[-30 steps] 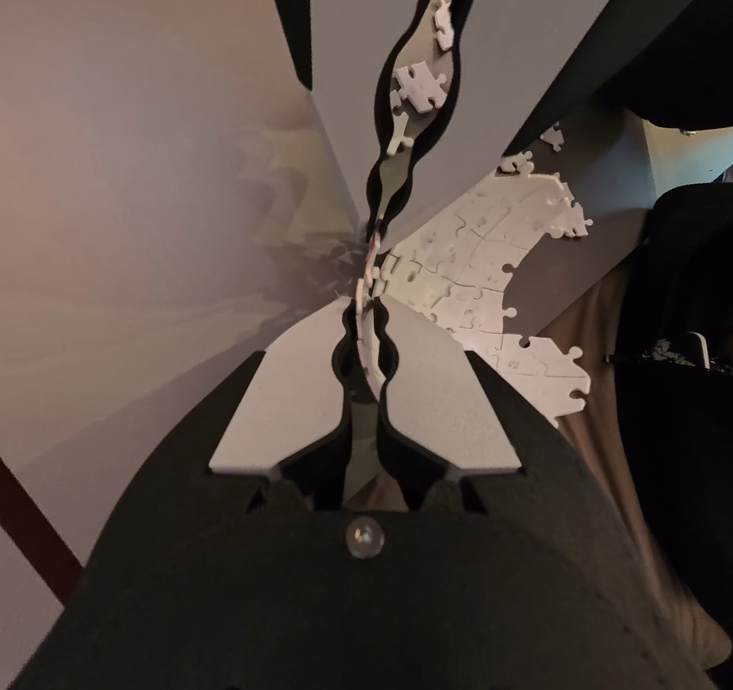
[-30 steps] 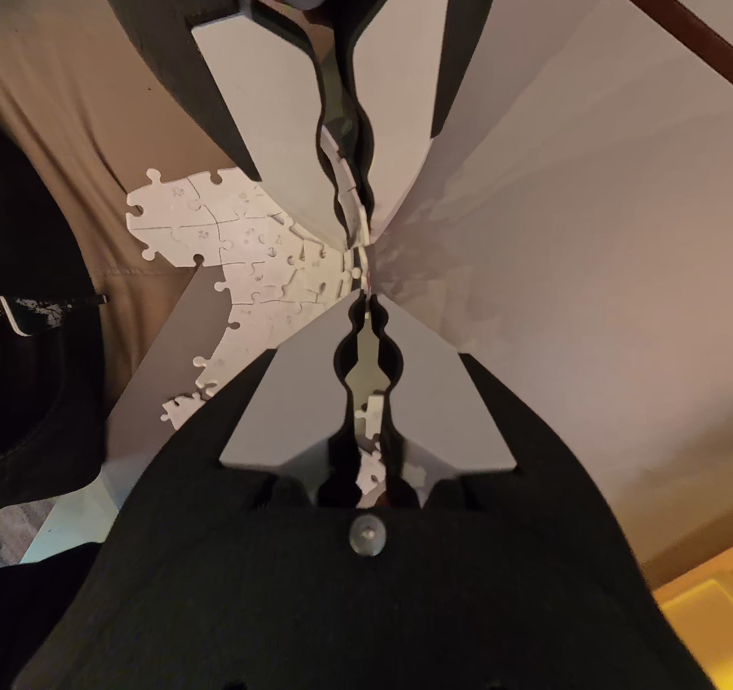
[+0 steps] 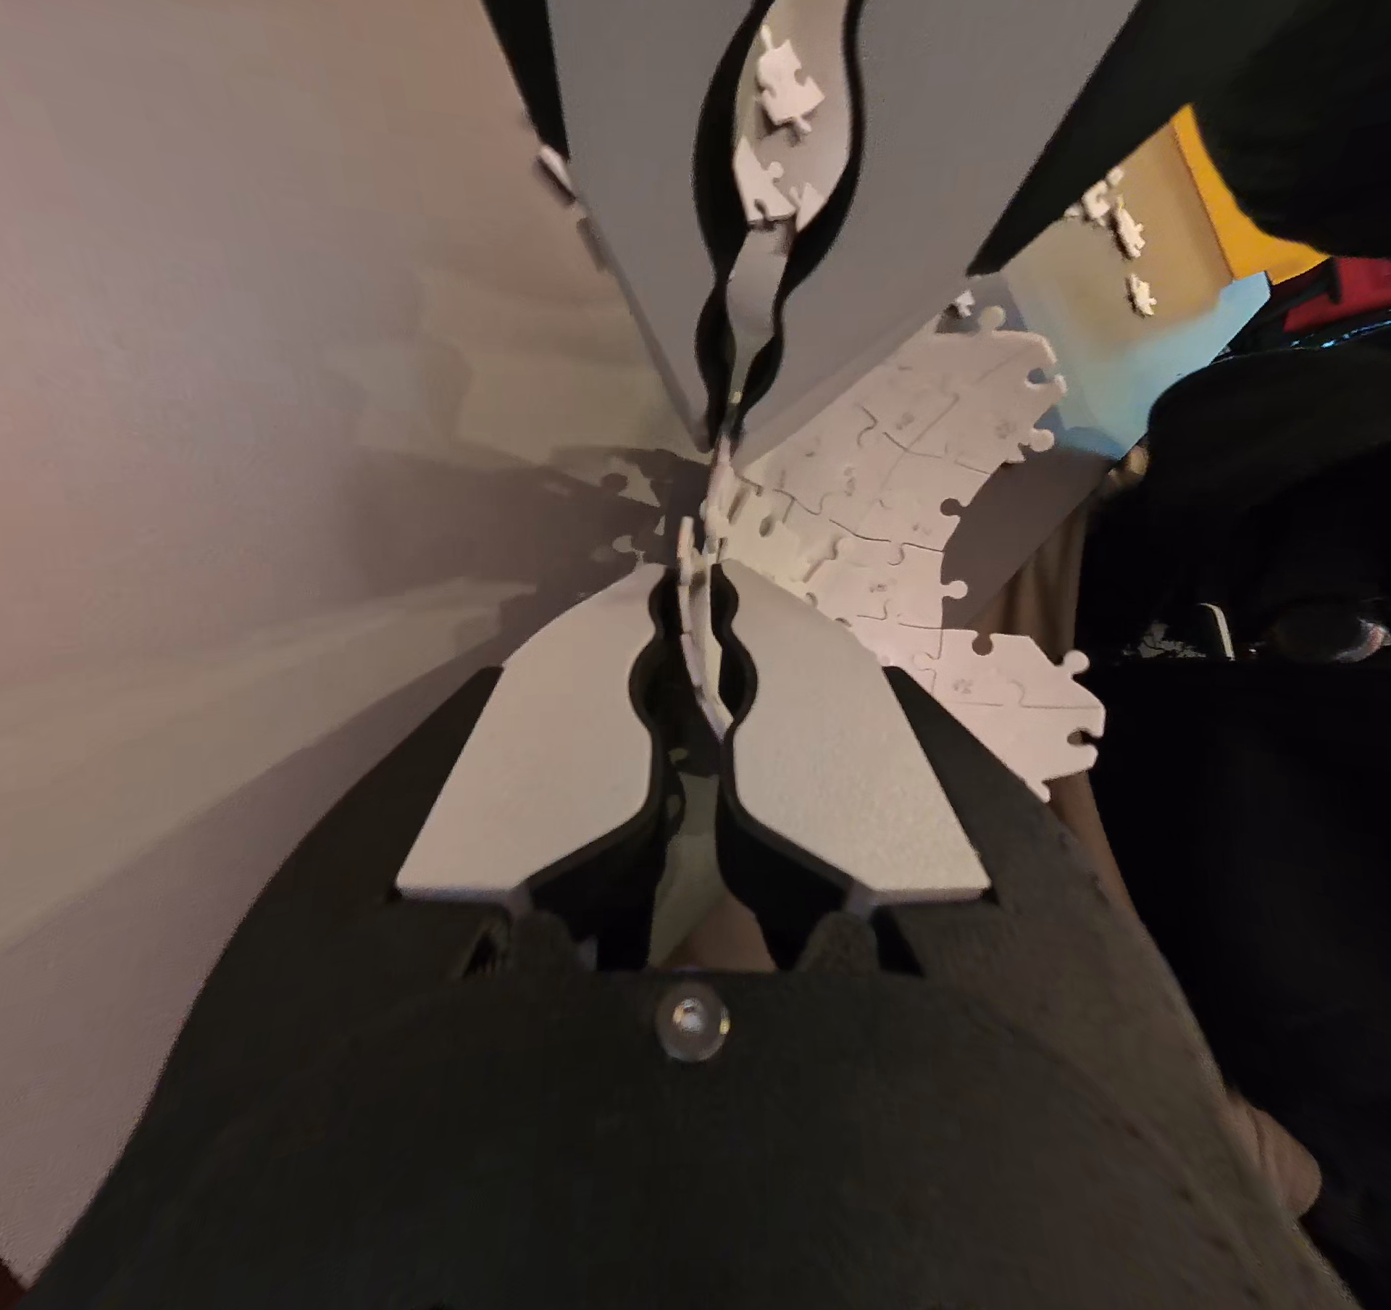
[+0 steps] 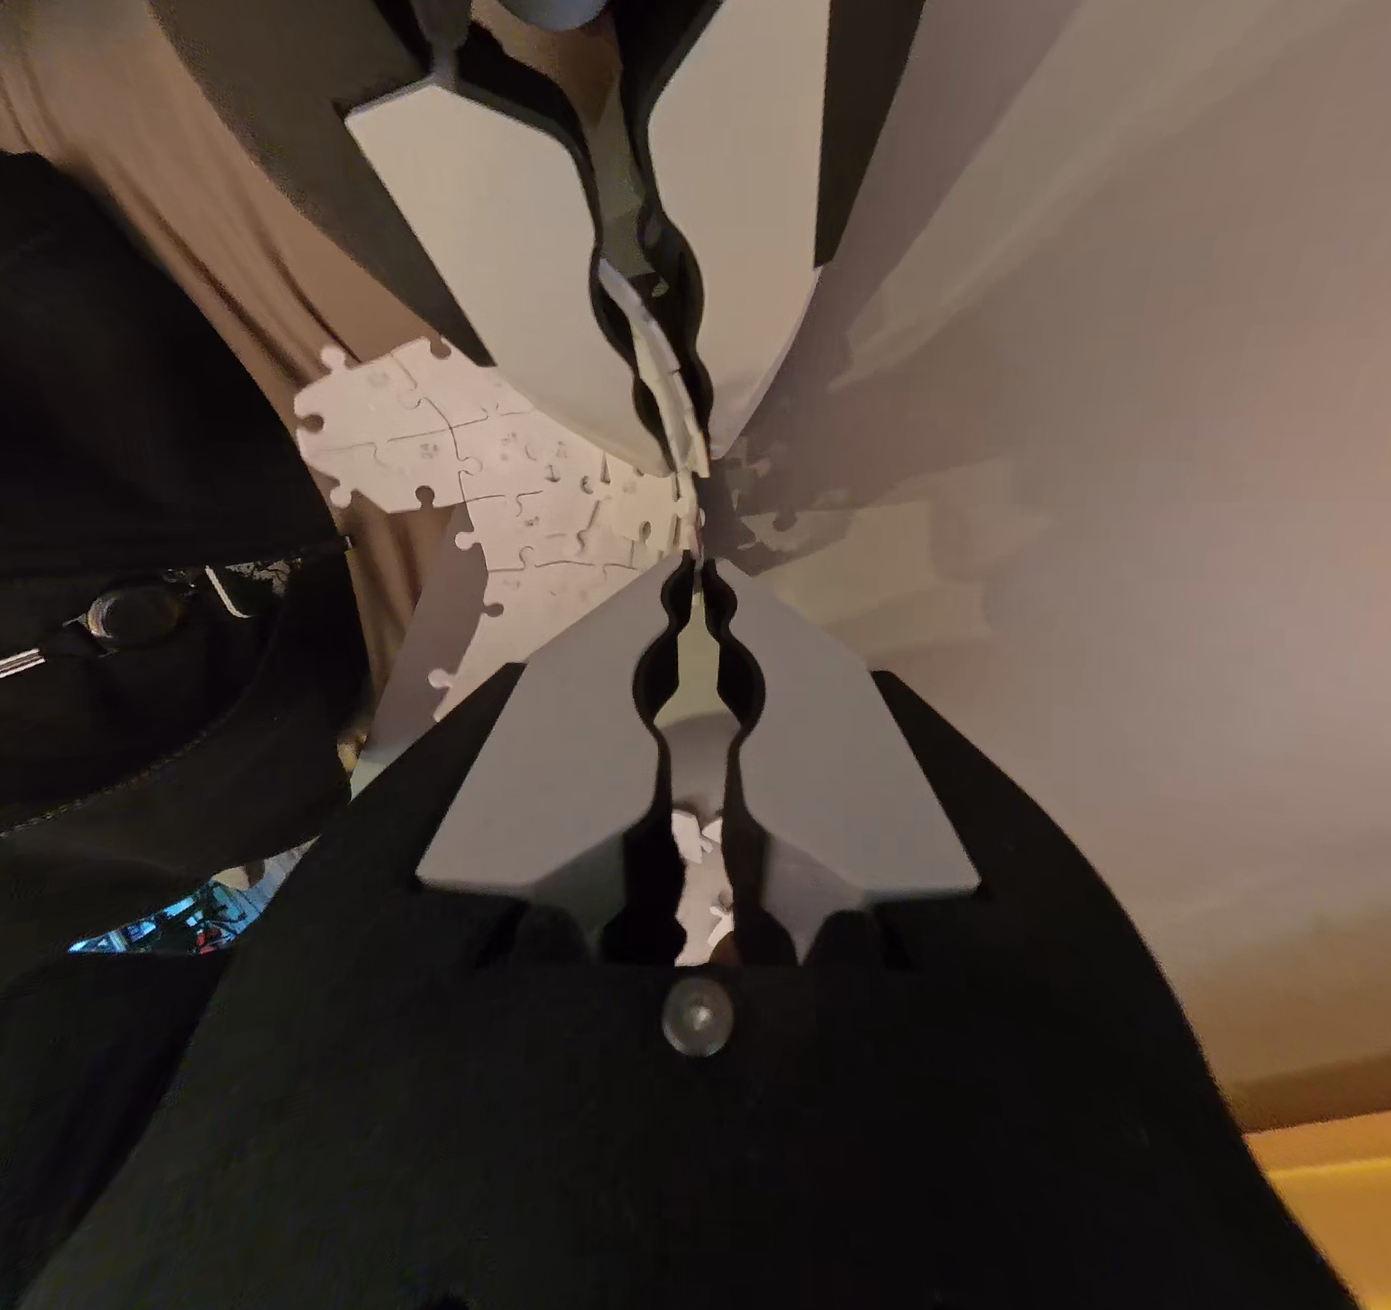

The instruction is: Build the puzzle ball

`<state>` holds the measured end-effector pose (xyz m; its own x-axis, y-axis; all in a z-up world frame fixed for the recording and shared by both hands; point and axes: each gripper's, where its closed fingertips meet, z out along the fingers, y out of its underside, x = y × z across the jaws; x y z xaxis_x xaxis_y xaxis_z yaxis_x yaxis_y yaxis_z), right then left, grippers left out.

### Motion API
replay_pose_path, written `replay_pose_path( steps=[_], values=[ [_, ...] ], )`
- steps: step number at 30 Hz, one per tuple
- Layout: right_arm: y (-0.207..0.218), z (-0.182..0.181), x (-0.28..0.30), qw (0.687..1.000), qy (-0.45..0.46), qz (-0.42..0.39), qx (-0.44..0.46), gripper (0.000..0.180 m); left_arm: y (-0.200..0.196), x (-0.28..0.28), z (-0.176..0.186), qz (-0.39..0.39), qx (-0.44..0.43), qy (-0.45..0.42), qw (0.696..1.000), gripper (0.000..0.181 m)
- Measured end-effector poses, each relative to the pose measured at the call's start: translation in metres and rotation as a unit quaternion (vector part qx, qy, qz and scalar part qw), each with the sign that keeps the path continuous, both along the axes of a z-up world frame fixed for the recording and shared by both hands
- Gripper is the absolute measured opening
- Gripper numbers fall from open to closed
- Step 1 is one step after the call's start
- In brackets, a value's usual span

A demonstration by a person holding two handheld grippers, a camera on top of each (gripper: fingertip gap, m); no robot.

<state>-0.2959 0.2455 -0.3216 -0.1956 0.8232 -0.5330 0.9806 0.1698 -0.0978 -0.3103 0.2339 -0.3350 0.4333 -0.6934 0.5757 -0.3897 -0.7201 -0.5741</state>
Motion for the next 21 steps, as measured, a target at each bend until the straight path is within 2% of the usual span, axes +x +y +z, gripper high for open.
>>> replay_pose_path(
  steps=[21],
  values=[
    [-0.0033, -0.0017, 0.0026, 1.0, 0.004, 0.014, -0.01, 0.0, 0.0027, 0.0094, 0.0092, 0.008, 0.008, -0.045, 0.999, 0.009]
  ],
)
